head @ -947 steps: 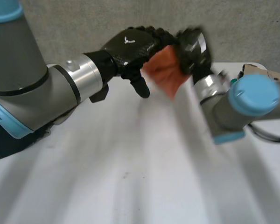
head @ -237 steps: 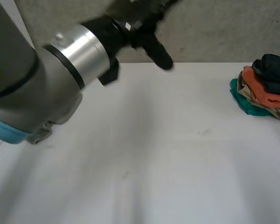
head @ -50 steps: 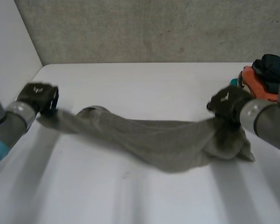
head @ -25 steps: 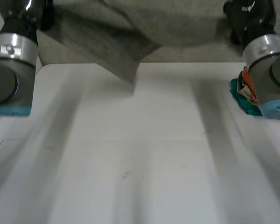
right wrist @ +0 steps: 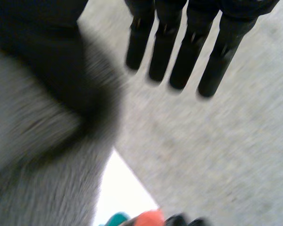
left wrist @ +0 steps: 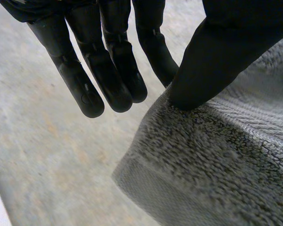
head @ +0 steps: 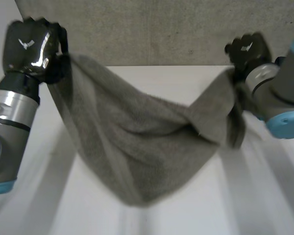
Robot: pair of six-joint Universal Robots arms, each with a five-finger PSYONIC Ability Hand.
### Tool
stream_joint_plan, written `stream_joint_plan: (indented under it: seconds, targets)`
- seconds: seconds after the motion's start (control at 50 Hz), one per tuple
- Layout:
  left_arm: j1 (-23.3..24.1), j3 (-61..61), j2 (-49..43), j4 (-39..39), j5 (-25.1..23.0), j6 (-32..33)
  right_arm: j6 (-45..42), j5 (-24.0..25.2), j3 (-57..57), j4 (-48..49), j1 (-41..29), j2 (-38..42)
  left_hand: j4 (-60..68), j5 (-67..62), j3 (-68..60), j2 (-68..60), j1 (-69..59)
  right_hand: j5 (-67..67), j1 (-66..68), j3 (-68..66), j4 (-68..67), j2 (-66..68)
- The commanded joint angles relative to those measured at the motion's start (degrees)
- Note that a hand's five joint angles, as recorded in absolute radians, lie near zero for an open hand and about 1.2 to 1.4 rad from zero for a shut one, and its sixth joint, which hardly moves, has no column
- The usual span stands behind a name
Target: Fold the laundry.
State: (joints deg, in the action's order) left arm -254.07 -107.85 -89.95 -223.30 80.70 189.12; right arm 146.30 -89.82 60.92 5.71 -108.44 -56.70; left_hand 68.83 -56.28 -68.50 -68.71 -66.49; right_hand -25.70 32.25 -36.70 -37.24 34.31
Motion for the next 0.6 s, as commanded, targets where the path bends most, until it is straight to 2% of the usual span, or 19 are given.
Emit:
stream_joint_plan:
  seconds: [0.02,0.08,0.18,0.2,0.26,0.3,0.34,0.44,0.48,0.6]
  targets:
    - [2.35,-0.52,-4.18,0.49,-0.01,0.20,-0.49,-6.59,-6.17,2.90,-0.19,12.05,11.17,-13.72,-11.50,-11.29,-13.51,25.70,-22.25,26.70,27.24,-24.31]
    - [2.62,-0.69,-4.27,0.49,-0.01,0.20,0.12,-8.09,-4.15,4.39,-0.10,9.33,11.17,-13.72,-11.50,-11.29,-13.51,25.70,-22.25,26.70,27.24,-24.31]
    - [2.71,-1.40,-3.57,0.58,-0.01,0.29,0.47,-6.33,3.31,4.05,-0.10,0.20,11.17,-13.72,-11.50,-11.29,-13.51,25.70,-22.25,26.70,27.24,-24.31]
    - [2.71,-1.49,-3.48,0.58,-0.01,0.20,0.13,-4.76,6.81,3.61,0.07,-3.82,11.17,-13.72,-11.50,-11.29,-13.51,25.70,-22.25,26.70,27.24,-24.31]
    - [2.71,-1.75,-3.30,0.58,-0.01,0.20,-0.14,-2.12,11.75,1.77,0.25,-7.62,11.17,-13.72,-11.50,-11.29,-13.51,25.14,-21.69,26.14,26.67,-23.74]
    - [2.79,-1.92,-3.21,0.58,-0.01,0.20,0.30,1.04,16.49,-2.53,0.42,-10.27,11.17,-13.72,-11.50,-11.29,-13.51,13.04,-9.59,14.04,14.58,-11.65]
    - [2.79,-2.27,-3.13,0.58,-0.01,0.11,0.65,3.67,19.83,-6.91,0.51,-11.50,11.17,-13.72,-11.50,-11.29,-13.51,9.33,-5.87,10.33,10.86,-7.93]
    - [2.79,-2.54,-2.51,0.58,-0.01,0.03,4.59,6.50,24.68,-13.35,0.60,-11.68,11.17,-13.72,-11.50,-11.29,-13.51,6.78,-3.33,7.78,8.31,-5.38]
    - [2.97,-2.63,-2.42,0.58,-0.01,0.03,7.49,6.85,27.30,-13.10,0.51,-11.59,11.17,-13.72,-11.50,-11.29,-13.51,6.78,-3.33,7.78,8.31,-5.38]
    - [3.23,-2.72,-2.42,0.58,-0.01,0.03,9.00,8.17,30.13,-7.66,0.69,-8.44,11.17,-13.72,-11.50,-11.29,-13.51,4.09,-0.64,5.09,5.63,-2.70]
